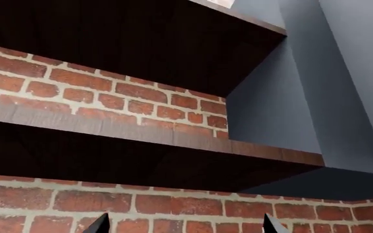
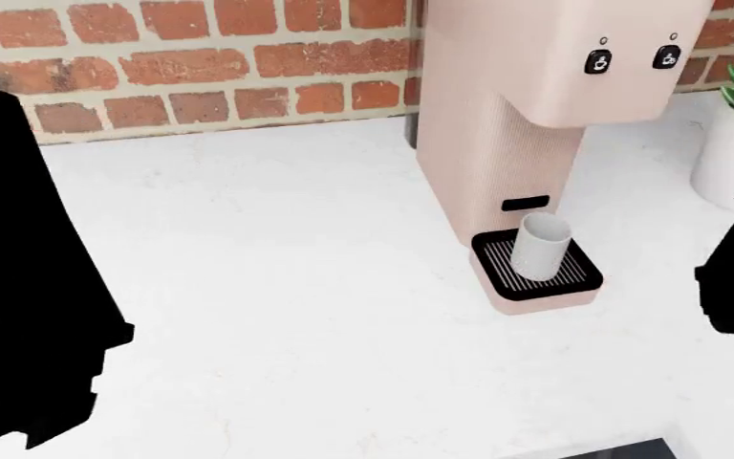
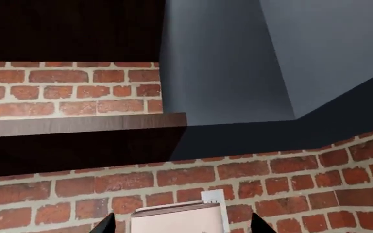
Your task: Pick the mug from the cabinet, place it under the coffee machine dispenser, and press the start button.
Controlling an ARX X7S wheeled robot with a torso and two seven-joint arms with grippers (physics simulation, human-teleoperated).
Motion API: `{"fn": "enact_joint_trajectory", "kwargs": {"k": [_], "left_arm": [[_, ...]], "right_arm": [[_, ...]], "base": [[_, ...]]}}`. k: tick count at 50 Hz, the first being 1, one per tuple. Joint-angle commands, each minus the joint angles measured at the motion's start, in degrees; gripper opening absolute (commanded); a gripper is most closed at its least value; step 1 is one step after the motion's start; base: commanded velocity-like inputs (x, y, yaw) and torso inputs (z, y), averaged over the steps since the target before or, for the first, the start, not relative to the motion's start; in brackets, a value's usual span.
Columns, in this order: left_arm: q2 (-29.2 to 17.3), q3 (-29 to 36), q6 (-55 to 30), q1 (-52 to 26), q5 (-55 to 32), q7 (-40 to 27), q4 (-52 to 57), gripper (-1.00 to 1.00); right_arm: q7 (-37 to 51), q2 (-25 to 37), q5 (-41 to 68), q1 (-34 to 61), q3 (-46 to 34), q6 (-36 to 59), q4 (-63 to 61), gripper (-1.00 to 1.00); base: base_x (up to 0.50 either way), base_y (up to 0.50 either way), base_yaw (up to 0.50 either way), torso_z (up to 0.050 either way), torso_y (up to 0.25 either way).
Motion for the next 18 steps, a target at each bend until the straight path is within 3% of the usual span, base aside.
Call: {"fn": "enact_joint_trajectory", "kwargs": {"k": [1,7,18], "left_arm": [[-4.5,37.5,4.6,-34.7,7.3,-9.8,0.1,1.0],[-2.4,73.3,7.9,-68.7,12.2,-18.9,0.1,1.0],[-6.6,73.8,9.5,-69.0,15.9,-17.6,0.1,1.0]], "right_arm": [[9.1,5.4,-16.8,-8.0,-5.0,-10.3,-2.2,1.0],[11.3,5.4,-22.6,-9.4,-6.5,-11.2,-2.3,1.0],[15.4,5.4,-31.6,-11.3,-8.3,-12.1,-2.3,1.0]], "base": [[0.0,0.0,0.0,0.0,0.0],[0.0,0.0,0.0,0.0,0.0],[0.0,0.0,0.0,0.0,0.0]]}}
